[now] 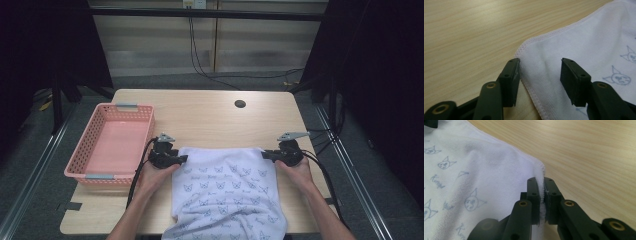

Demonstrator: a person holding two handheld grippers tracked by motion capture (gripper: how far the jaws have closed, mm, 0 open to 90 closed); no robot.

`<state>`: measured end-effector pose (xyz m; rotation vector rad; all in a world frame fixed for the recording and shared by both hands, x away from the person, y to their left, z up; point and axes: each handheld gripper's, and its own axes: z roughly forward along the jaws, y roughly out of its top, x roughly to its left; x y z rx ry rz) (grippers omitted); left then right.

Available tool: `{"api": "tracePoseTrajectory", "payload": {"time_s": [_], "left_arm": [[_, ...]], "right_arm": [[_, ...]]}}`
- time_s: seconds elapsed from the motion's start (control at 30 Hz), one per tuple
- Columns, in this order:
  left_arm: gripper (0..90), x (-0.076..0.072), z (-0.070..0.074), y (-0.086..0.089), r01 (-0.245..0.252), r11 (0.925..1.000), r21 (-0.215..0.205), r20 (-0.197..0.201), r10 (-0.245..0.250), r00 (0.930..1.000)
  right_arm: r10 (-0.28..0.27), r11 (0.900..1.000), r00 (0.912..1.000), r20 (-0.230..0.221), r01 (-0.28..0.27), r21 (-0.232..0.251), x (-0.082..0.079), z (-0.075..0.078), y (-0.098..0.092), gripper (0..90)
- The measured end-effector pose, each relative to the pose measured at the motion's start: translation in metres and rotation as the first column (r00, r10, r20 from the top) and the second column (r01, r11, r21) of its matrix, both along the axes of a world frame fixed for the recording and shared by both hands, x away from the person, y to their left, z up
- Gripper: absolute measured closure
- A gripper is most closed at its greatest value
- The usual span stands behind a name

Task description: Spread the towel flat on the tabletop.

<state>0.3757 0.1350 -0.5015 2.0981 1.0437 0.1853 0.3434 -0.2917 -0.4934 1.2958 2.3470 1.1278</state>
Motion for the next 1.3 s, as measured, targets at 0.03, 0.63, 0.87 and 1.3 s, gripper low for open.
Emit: {"api": "tracePoseTrajectory", "payload": {"time_s": [0.03, 0.63, 0.87, 1.3], "left_arm": [[60.3, 0.0, -0.001, -0.001, 0.011, 0.9999, -0.009, 0.005, -0.011, 0.9999], [86.8, 0.006, 0.074, 0.009, 0.089, 0.9743, -0.207, 0.155, -0.057, 0.9863], [87.0, 0.025, 0.109, 0.023, 0.062, 0.9726, -0.224, 0.209, -0.015, 0.9777], [87.1, 0.047, 0.164, 0.032, 0.046, 0.9623, -0.268, 0.294, 0.036, 0.9552]], "right_arm": [[0.0, 1.0, 1.0, -0.002, 0.0, 0.001, 0.0, 0.0, 0.0, 85.0], [-0.057, 0.986, 0.9864, 0.154, 0.031, 0.165, 0.0, 0.078, -0.03, 85.1], [-0.074, 0.978, 0.973, 0.219, 0.028, 0.206, 0.024, 0.114, -0.029, 85.1], [-0.077, 0.978, 0.9614, 0.264, 0.021, 0.209, 0.067, 0.167, -0.017, 85.3]]}}
